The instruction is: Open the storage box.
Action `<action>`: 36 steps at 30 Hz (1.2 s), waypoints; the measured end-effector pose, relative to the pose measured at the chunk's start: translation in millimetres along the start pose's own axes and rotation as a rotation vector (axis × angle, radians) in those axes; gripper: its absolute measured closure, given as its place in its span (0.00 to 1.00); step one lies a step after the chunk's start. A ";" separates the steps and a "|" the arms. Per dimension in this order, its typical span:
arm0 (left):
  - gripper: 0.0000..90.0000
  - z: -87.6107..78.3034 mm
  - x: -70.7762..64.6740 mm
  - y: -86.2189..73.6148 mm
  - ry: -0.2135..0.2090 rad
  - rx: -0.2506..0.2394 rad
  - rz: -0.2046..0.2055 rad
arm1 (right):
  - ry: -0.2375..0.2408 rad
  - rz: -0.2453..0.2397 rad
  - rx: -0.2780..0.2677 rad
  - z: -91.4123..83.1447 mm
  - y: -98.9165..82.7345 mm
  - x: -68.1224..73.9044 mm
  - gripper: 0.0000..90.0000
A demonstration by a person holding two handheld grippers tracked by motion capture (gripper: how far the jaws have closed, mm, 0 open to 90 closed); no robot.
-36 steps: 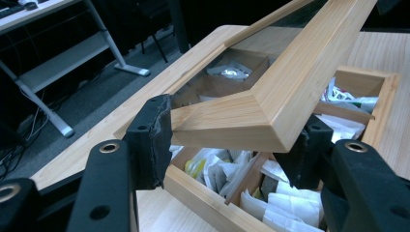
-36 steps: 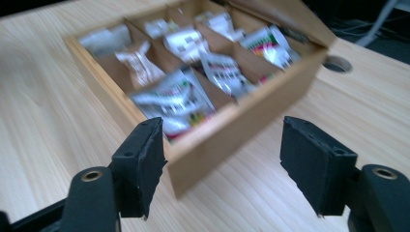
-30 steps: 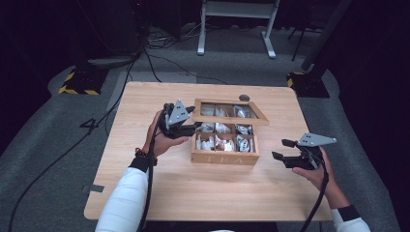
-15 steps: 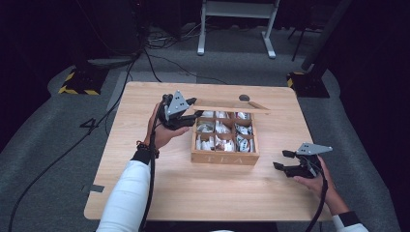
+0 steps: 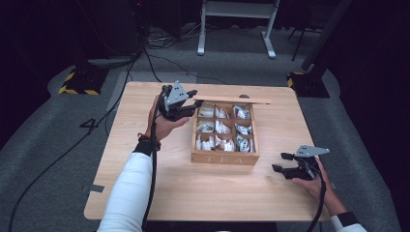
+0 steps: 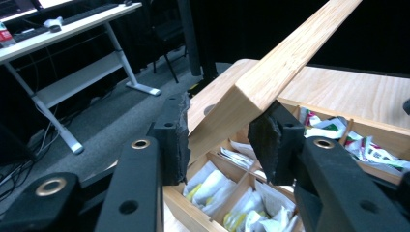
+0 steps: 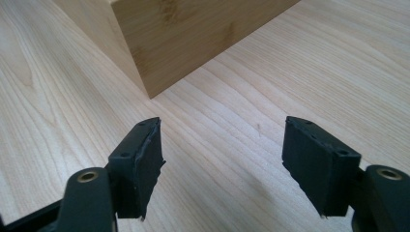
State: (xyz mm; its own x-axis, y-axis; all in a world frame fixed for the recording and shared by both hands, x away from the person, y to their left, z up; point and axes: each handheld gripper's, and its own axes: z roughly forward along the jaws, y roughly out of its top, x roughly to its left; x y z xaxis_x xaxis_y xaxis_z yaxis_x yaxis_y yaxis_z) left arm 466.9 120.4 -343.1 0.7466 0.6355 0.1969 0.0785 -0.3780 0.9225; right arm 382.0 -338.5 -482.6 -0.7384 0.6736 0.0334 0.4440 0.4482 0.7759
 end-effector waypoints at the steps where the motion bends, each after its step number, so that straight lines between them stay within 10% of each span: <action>1: 0.67 0.7 1.3 0.9 -0.001 -0.003 -0.003 | 0.004 -0.001 -0.001 2.4 -0.9 0.8 0.35; 36: 0.73 32.8 52.6 33.9 0.034 -0.020 -0.082 | 0.013 -0.058 0.047 24.0 -8.0 8.6 0.27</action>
State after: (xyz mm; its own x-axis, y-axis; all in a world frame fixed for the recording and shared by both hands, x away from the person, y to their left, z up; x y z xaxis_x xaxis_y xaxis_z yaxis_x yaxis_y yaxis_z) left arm 530.5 119.0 -312.4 0.7153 0.6864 0.1309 0.1254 -0.3104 0.9423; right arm 384.3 -322.2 -503.7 -0.7698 0.6382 -0.0024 0.4231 0.5132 0.7467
